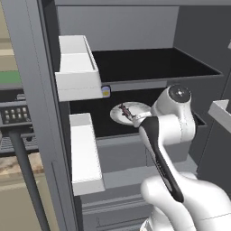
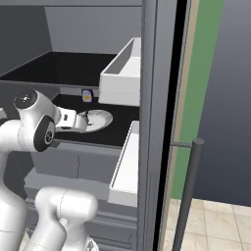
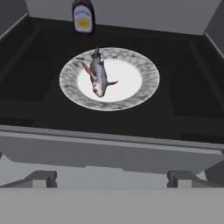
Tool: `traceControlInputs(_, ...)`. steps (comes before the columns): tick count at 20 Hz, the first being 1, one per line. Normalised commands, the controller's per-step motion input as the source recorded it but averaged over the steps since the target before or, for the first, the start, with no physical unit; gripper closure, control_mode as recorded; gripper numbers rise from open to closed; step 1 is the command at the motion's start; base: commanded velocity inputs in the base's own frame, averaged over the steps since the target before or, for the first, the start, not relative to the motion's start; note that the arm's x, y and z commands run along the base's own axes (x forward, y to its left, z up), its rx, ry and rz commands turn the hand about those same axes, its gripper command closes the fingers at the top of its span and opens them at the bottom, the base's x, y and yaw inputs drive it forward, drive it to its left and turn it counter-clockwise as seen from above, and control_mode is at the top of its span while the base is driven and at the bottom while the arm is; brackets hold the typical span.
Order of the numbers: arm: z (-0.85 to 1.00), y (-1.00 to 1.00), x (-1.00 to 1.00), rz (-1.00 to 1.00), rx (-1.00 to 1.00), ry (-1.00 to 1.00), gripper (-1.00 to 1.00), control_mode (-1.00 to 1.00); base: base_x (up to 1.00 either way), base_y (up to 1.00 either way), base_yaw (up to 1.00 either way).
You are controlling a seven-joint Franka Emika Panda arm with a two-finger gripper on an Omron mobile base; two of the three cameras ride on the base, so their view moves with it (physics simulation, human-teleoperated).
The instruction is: Retrieve the fish from the fridge and place it on the saucepan with marinade on the stove.
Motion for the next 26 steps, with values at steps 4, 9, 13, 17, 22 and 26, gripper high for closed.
traceControlInputs(4, -0.01, 0.0, 0.14, 0.0, 0.0, 0.0, -1.0, -1.0, 0.0, 0.0, 0.0)
traceControlInputs(9, 0.0, 0.05, 0.06, 0.01, 0.0, 0.0, -1.0, -1.0, 0.0, 0.0, 0.0)
traceControlInputs(13, 0.0, 0.14, 0.11, 0.02, 0.01, 0.0, -1.0, -1.0, 0.0, 0.0, 0.0)
traceControlInputs(17, 0.0, 0.15, 0.13, 0.02, 0.01, 0.0, -1.0, -1.0, 0.0, 0.0, 0.0)
traceControlInputs(22, 0.0, 0.02, 0.22, 0.01, 0.03, 0.0, -1.0, -1.0, 0.0, 0.0, 0.0)
traceControlInputs(26, 0.0, 0.0, 0.26, 0.0, 0.07, 0.0, -1.0, -1.0, 0.0, 0.0, 0.0)
